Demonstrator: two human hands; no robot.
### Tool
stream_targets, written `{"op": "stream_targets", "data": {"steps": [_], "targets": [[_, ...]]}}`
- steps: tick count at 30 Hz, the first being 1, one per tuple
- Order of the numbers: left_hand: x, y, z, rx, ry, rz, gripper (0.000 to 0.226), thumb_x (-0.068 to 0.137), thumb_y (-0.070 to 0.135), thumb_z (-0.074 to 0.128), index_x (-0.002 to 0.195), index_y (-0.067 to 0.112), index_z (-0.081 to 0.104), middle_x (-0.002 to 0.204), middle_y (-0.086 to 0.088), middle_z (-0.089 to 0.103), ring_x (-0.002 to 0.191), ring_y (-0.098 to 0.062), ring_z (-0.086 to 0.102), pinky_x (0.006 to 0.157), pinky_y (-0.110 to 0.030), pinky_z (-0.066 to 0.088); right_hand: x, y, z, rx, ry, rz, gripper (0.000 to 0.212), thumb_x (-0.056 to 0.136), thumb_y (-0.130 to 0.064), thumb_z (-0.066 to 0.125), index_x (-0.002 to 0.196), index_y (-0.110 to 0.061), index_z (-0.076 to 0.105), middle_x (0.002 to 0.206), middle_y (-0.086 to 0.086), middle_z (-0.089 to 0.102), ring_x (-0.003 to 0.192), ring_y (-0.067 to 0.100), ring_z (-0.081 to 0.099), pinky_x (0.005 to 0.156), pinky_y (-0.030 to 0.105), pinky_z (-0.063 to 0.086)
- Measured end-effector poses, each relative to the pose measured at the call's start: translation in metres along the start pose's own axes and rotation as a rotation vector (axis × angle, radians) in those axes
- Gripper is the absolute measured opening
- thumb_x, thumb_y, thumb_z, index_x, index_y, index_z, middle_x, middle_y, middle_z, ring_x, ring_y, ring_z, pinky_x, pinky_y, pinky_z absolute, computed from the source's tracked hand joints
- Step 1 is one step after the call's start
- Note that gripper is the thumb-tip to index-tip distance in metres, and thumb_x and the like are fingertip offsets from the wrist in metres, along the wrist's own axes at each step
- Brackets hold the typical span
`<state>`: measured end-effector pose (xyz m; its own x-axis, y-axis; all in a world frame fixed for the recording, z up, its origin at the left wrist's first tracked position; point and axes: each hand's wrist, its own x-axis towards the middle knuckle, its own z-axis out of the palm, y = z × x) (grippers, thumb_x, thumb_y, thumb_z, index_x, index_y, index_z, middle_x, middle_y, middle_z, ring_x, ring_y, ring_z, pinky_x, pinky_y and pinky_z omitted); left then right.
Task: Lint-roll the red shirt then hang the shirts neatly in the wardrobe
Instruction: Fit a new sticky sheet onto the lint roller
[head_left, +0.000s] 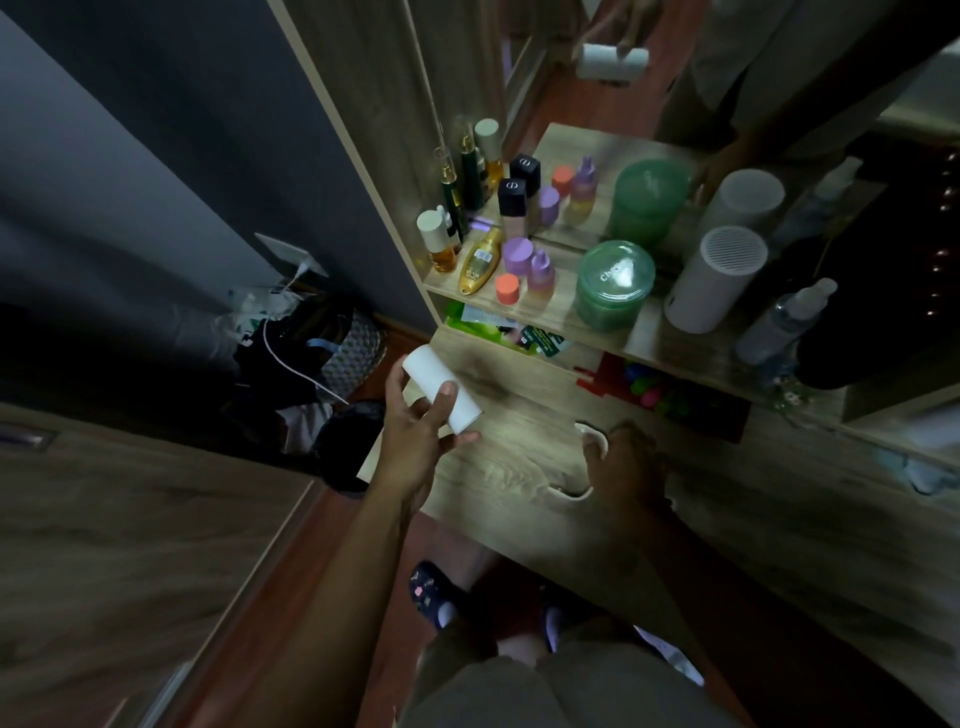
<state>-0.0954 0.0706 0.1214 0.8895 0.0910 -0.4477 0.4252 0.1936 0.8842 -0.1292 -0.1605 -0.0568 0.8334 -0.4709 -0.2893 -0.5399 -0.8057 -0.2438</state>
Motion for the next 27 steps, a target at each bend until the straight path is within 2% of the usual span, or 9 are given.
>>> {"op": "stream_targets", "data": {"steps": [4, 6, 11, 14, 16, 19, 24, 25, 27], "targets": [[0.000, -0.001, 0.000, 0.005, -0.002, 0.000, 0.060, 0.095, 0.019, 0.067, 0.146, 0.034, 0.038, 0.119, -0.009, 0.058, 0.103, -0.031, 0.067, 0.077, -0.049, 0.060, -0.001, 0.014, 0.003, -0.083, -0.105, 0.007, 0.066, 0.093, -0.065, 0.033, 0.093, -0.011, 0.072, 0.092, 0.012, 0.071, 0.091, 0.031, 0.067, 0.082, 0.037, 0.052], [0.000, -0.002, 0.000, 0.003, -0.002, -0.008, 0.061, 0.095, 0.020, 0.068, 0.146, 0.034, 0.038, 0.119, -0.010, 0.058, 0.103, -0.032, 0.067, 0.078, -0.049, 0.060, -0.001, 0.016, 0.007, -0.039, -0.166, 0.036, 0.069, 0.095, -0.065, 0.029, 0.091, -0.011, 0.072, 0.087, 0.012, 0.071, 0.086, 0.030, 0.068, 0.081, 0.038, 0.054], [-0.003, -0.001, 0.000, -0.004, -0.001, -0.012, 0.059, 0.095, 0.020, 0.068, 0.145, 0.036, 0.039, 0.119, -0.010, 0.058, 0.107, -0.036, 0.066, 0.077, -0.047, 0.060, -0.011, -0.002, -0.019, 0.257, -0.248, -0.141, 0.055, 0.103, -0.047, 0.039, 0.084, -0.005, 0.069, 0.079, 0.013, 0.068, 0.079, 0.029, 0.066, 0.074, 0.037, 0.052], [-0.004, 0.002, -0.004, -0.021, 0.002, 0.001, 0.059, 0.094, 0.020, 0.068, 0.145, 0.033, 0.040, 0.124, -0.008, 0.056, 0.107, -0.034, 0.066, 0.074, -0.045, 0.059, -0.010, -0.029, -0.059, 0.423, -0.356, -0.252, 0.043, 0.103, -0.040, 0.041, 0.081, -0.011, 0.062, 0.074, 0.009, 0.059, 0.071, 0.023, 0.054, 0.069, 0.031, 0.041], [-0.006, 0.006, -0.008, -0.048, 0.010, 0.000, 0.060, 0.094, 0.020, 0.068, 0.146, 0.032, 0.039, 0.126, -0.007, 0.056, 0.104, -0.030, 0.068, 0.073, -0.043, 0.060, -0.012, -0.054, -0.086, 0.495, -0.305, -0.371, 0.040, 0.104, -0.032, 0.045, 0.072, -0.012, 0.056, 0.066, 0.008, 0.054, 0.062, 0.019, 0.049, 0.064, 0.028, 0.037], [-0.009, 0.014, -0.014, -0.096, -0.006, -0.005, 0.060, 0.095, 0.021, 0.067, 0.147, 0.029, 0.039, 0.128, -0.005, 0.059, 0.098, -0.025, 0.072, 0.071, -0.041, 0.061, -0.011, -0.087, -0.120, 0.571, -0.190, -0.544, 0.052, 0.102, -0.026, 0.053, 0.053, -0.014, 0.040, 0.048, -0.001, 0.038, 0.045, 0.011, 0.036, 0.050, 0.029, 0.029], [-0.015, 0.026, -0.023, -0.114, -0.044, -0.016, 0.048, 0.096, 0.026, 0.065, 0.141, 0.028, 0.048, 0.132, -0.009, 0.062, 0.097, -0.021, 0.070, 0.069, -0.032, 0.058, -0.011, -0.128, -0.151, 0.547, -0.135, -0.758, 0.052, 0.098, -0.023, 0.059, 0.051, -0.013, 0.040, 0.043, -0.007, 0.035, 0.041, 0.009, 0.034, 0.045, 0.015, 0.025], [-0.017, 0.028, -0.025, -0.123, -0.049, -0.019, 0.048, 0.096, 0.026, 0.064, 0.141, 0.028, 0.049, 0.129, -0.008, 0.063, 0.096, -0.020, 0.070, 0.068, -0.031, 0.057, -0.011, -0.133, -0.152, 0.547, -0.123, -0.793, 0.052, 0.097, -0.023, 0.060, 0.050, -0.013, 0.040, 0.044, -0.007, 0.037, 0.042, 0.010, 0.037, 0.046, 0.016, 0.025], [-0.019, 0.031, -0.027, -0.145, -0.054, -0.020, 0.049, 0.094, 0.027, 0.065, 0.141, 0.028, 0.049, 0.126, -0.005, 0.065, 0.098, -0.019, 0.069, 0.073, -0.034, 0.058, -0.012, -0.140, -0.152, 0.534, -0.113, -0.832, 0.052, 0.097, -0.025, 0.059, 0.049, -0.015, 0.039, 0.045, -0.004, 0.039, 0.046, 0.011, 0.040, 0.050, 0.028, 0.029]]}}
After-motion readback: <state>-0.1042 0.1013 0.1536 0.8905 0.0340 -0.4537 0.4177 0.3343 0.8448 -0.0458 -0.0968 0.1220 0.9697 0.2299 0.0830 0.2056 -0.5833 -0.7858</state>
